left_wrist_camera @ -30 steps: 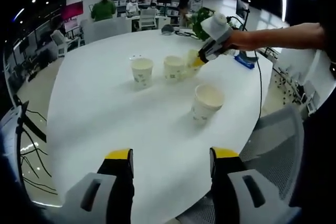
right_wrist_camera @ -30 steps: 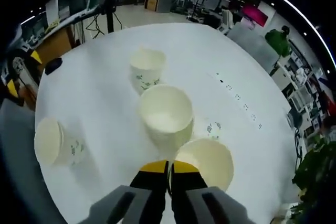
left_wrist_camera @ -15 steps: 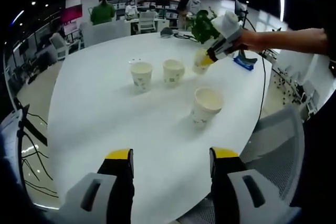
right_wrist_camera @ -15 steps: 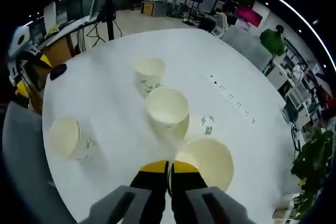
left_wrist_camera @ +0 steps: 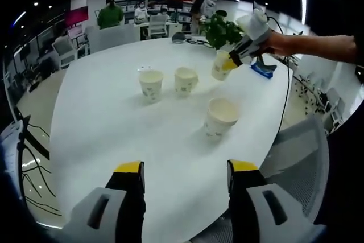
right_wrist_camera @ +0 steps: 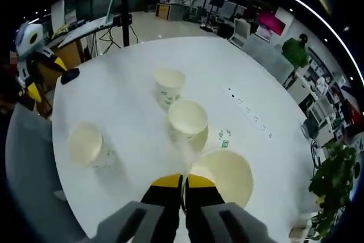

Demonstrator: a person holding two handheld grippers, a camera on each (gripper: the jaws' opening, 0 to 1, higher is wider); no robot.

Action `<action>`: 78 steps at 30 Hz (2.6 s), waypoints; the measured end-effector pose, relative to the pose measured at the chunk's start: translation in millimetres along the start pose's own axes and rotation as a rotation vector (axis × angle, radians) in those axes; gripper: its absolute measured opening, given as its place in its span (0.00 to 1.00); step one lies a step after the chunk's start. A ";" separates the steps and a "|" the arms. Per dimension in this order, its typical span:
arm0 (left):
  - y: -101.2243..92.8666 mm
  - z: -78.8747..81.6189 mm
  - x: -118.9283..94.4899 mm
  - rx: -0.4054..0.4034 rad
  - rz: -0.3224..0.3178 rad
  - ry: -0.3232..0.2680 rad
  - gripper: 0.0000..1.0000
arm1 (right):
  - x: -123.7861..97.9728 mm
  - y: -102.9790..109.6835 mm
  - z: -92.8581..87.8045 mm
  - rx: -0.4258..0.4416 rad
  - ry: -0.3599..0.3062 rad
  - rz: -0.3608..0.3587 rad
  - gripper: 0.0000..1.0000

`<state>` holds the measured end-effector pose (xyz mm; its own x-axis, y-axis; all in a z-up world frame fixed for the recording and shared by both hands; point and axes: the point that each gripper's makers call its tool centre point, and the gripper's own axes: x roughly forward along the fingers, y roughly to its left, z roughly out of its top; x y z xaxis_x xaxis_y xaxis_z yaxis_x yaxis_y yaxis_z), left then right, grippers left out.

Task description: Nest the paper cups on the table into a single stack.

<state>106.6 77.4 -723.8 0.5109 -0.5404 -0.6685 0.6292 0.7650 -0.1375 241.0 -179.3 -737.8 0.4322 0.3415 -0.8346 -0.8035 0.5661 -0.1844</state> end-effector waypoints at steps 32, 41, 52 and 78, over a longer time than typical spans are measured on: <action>-6.4 4.7 -4.4 0.021 -0.016 -0.017 0.61 | -38.2 91.9 57.6 -0.184 -0.063 0.170 0.00; -8.2 2.6 -4.7 0.019 -0.016 -0.013 0.61 | -40.4 127.2 66.1 -0.236 -0.065 0.239 0.00; -6.9 1.4 -5.7 0.015 -0.020 -0.014 0.62 | -35.5 153.4 70.5 -0.298 -0.045 0.306 0.00; -4.2 -2.6 -5.6 0.006 -0.018 -0.005 0.62 | -12.4 172.2 50.7 -0.295 0.002 0.343 0.00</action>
<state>99.6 78.2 -721.3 0.5023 -0.5561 -0.6622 0.6417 0.7530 -0.1456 118.0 -48.0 -732.9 0.1194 0.4703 -0.8744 -0.9827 0.1817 -0.0364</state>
